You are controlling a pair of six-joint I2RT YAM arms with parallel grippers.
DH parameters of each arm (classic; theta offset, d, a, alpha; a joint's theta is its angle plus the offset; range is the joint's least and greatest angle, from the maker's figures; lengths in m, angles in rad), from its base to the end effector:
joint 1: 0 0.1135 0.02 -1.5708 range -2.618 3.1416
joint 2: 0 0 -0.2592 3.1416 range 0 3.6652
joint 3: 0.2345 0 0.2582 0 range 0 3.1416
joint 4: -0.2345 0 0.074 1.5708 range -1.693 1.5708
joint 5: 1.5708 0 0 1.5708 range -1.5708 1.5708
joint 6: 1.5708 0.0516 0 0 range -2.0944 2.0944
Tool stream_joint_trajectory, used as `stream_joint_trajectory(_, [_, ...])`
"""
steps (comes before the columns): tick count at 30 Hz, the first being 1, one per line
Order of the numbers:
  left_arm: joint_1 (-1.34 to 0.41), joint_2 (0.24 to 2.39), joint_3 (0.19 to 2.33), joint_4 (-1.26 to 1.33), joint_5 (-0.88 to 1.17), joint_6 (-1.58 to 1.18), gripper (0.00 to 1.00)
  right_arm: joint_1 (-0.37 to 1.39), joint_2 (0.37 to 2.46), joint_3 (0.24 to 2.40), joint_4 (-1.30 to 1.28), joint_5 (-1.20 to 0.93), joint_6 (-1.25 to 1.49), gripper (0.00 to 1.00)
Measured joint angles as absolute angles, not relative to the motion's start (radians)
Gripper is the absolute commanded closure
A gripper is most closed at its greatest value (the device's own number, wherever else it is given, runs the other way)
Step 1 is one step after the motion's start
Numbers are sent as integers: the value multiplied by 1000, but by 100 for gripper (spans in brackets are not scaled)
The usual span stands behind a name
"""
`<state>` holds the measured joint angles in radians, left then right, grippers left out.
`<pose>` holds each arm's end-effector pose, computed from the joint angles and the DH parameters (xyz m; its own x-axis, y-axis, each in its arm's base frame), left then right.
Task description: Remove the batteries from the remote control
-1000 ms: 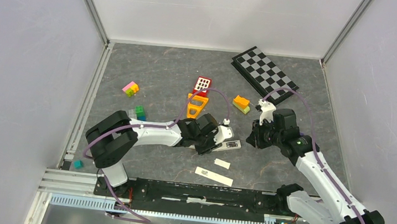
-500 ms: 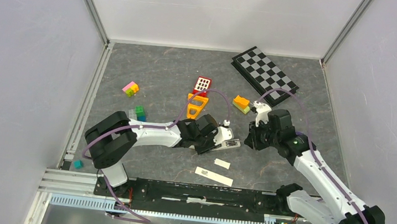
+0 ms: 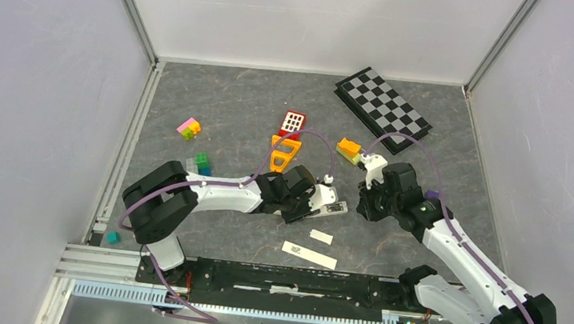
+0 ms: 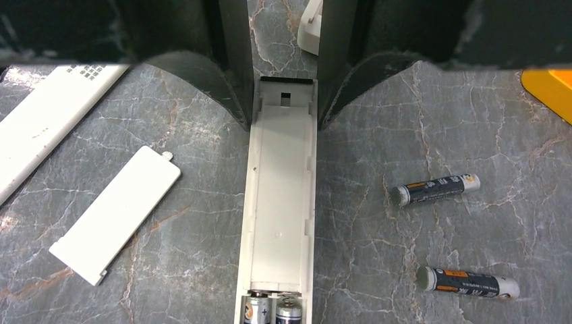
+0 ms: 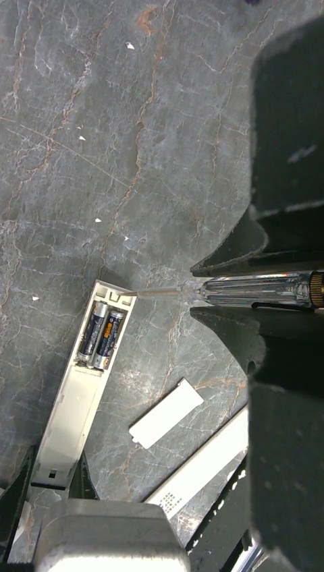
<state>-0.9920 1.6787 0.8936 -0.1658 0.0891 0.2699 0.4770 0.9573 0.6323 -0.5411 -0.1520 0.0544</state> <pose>0.1826 -0.2878 0.1340 -0.1992 0.7904 -0.5792 0.9496 0.3017 0.0851 0.1820 0.1028 0.2069 -0.7052 -0.3039 -0.6406 -0.5034 0.8509 0.1504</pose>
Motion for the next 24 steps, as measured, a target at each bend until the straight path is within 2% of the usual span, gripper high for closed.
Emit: stream_joint_trajectory(24, [-995, 1669, 882, -167, 117, 324, 91, 479, 964, 607, -501, -179, 66, 100])
